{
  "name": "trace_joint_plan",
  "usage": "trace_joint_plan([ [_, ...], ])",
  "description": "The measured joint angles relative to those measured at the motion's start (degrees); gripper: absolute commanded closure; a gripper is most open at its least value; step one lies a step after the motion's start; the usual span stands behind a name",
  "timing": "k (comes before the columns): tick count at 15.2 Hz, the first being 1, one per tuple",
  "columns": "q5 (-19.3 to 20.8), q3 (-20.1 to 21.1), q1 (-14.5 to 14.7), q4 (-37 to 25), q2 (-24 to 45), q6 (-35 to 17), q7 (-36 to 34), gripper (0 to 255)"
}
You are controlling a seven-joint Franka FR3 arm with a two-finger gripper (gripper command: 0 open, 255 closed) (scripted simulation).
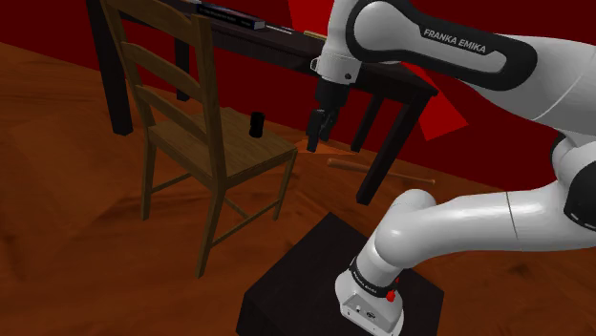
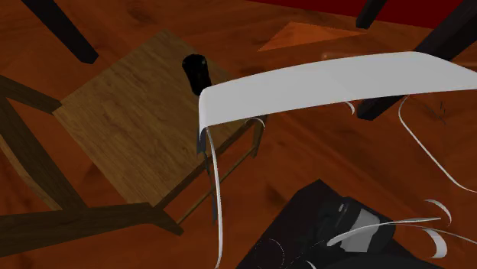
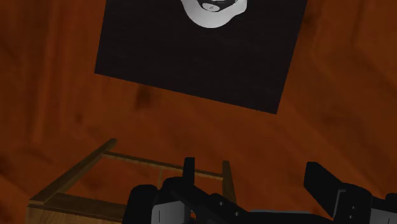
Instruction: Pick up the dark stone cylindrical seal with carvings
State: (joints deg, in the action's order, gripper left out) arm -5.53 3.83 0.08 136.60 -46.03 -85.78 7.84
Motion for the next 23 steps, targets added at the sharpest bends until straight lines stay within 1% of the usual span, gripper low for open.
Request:
trace_joint_plan([
  [1,0.0,0.0,0.0,0.0,0.0,0.0,0.0,0],
  [3,0.56,-0.6,-0.32,-0.77,2.38,-1.54,0.91,0],
  [11,3.4,-4.53,-2.08,-8.29,17.71,-9.04,6.69,0],
  [15,4.05,-6.3,-2.77,-13.89,26.4,-11.99,9.49,0],
  [18,4.08,-7.26,-3.12,-19.47,33.31,-13.3,11.26,0],
  [23,3.74,-8.97,-4.17,-28.84,43.53,-13.95,14.78,0],
])
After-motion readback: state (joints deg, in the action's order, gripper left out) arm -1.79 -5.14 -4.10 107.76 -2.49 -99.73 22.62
